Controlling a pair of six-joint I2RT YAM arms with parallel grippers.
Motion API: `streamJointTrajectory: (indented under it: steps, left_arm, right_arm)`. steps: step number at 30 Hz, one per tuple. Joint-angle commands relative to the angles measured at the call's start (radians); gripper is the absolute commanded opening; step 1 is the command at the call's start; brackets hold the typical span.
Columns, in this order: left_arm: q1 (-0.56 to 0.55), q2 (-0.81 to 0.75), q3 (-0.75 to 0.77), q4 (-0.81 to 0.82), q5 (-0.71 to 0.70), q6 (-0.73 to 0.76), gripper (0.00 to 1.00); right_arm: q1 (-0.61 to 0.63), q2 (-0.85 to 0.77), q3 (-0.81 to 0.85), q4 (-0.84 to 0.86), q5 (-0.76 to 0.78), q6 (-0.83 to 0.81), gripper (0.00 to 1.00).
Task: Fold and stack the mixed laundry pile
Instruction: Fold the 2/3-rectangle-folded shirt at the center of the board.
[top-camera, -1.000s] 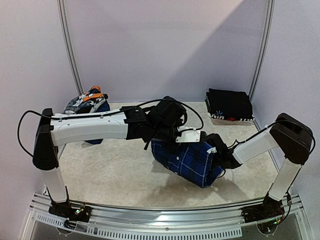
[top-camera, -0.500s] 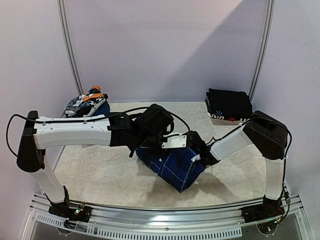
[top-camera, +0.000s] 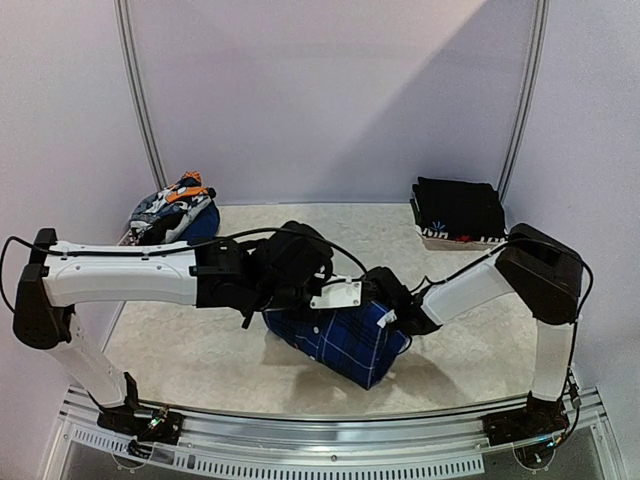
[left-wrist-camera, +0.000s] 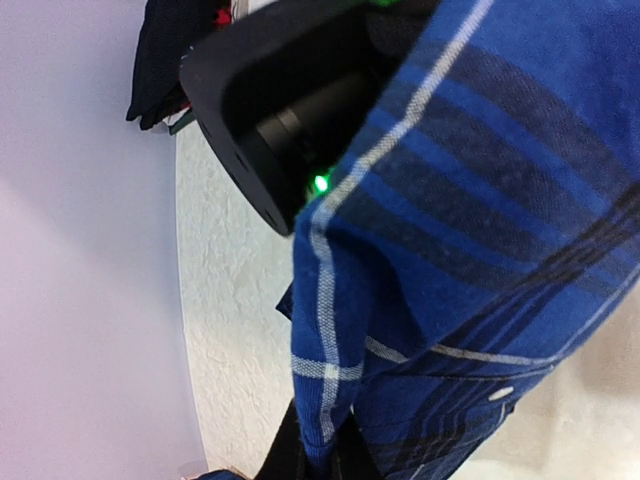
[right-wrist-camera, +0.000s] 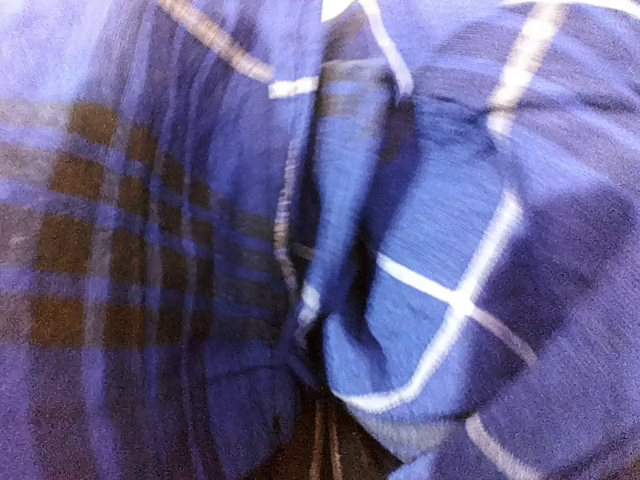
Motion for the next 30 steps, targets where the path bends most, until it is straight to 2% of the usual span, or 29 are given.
streamJointTrajectory:
  steps: [1,5,13,23,27,30]
  left_arm:
    - [0.020,0.040,0.042,0.041,0.045,0.037,0.00]
    - [0.023,0.058,0.069,0.016,0.061,0.041,0.00]
    - [0.027,0.036,0.065,-0.008,0.051,0.047,0.00]
    - [0.053,0.104,0.141,0.006,0.121,0.122,0.00]
    - [0.074,0.144,0.191,-0.006,0.170,0.152,0.00]
    - [0.083,0.177,0.226,-0.021,0.189,0.166,0.00]
  right_arm:
    - [-0.025,-0.114,-0.046,-0.134,0.149,-0.025,0.07]
    - [-0.055,-0.163,-0.047,-0.188,0.194,-0.042,0.16]
    - [-0.205,-0.273,-0.116,-0.254,0.300,-0.049,0.20]
    - [-0.293,-0.258,-0.134,-0.281,0.395,-0.055,0.22]
    - [-0.318,-0.276,-0.150,-0.265,0.380,-0.060,0.22]
    - [-0.355,-0.310,-0.174,-0.201,0.312,-0.051,0.22]
